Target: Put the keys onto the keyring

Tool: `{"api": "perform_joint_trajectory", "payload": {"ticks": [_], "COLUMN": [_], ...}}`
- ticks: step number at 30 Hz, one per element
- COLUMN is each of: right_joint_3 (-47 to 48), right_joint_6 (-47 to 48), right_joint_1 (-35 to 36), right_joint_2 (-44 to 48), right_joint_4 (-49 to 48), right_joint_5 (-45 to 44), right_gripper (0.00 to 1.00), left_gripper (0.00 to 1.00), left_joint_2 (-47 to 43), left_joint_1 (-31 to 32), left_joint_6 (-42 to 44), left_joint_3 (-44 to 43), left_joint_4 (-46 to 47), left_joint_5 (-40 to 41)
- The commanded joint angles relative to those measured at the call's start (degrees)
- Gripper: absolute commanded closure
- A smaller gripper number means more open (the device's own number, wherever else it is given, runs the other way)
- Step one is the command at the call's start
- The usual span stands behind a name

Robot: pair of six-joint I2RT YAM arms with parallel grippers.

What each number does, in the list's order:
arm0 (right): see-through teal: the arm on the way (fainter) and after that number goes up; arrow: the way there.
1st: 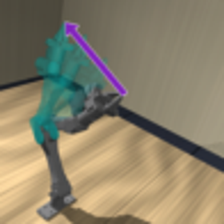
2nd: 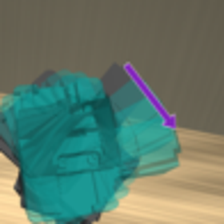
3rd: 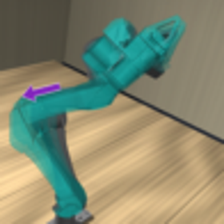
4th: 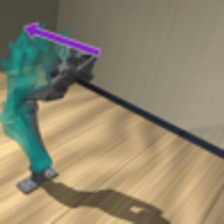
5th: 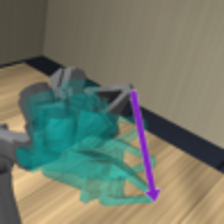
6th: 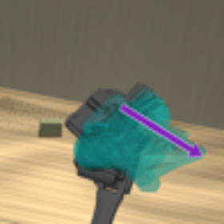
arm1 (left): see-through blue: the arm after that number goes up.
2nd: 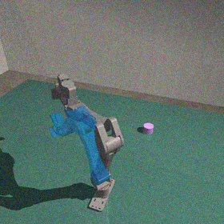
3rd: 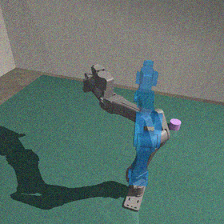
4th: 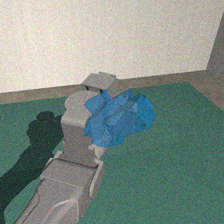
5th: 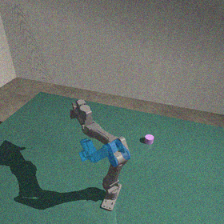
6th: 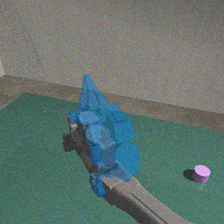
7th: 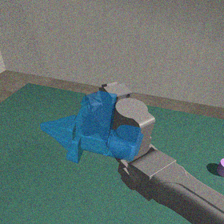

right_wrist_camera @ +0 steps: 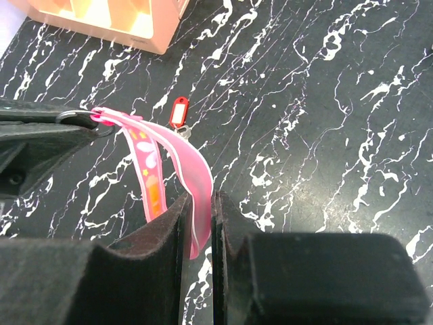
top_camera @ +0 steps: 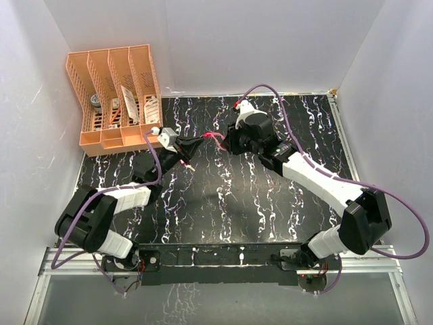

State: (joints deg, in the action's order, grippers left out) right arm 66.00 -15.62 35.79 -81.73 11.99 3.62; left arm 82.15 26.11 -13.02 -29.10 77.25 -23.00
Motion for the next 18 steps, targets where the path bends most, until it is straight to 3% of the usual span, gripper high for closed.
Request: {"api": "perform_joint_trajectory", "payload": {"ticks": [1,8,18], "right_joint_3": [3.19,3.09,2.55], "right_joint_6": [-1.15,-1.53,-2.6], "right_joint_1": [-0.78,-1.12,-1.3], "right_joint_2": [0.43,0.49,-0.49], "right_joint_4": [-1.88,-1.58,-0.9], "right_joint_5": [1.98,4.46,5.61], "right_gripper": [0.86,0.84,0.82], "left_gripper": [1.0,1.0,1.0], "left_joint_2": [2.2,7.48,6.92], "left_joint_1": [0.17,0.17,0.17], "left_joint_6": [2.33,3.09,6.25], "left_joint_3": [0.49,1.82,-1.59], "left_joint_4": [12.19,24.92,25.07], "left_joint_5": [-4.03,-3.37,-3.77]}}
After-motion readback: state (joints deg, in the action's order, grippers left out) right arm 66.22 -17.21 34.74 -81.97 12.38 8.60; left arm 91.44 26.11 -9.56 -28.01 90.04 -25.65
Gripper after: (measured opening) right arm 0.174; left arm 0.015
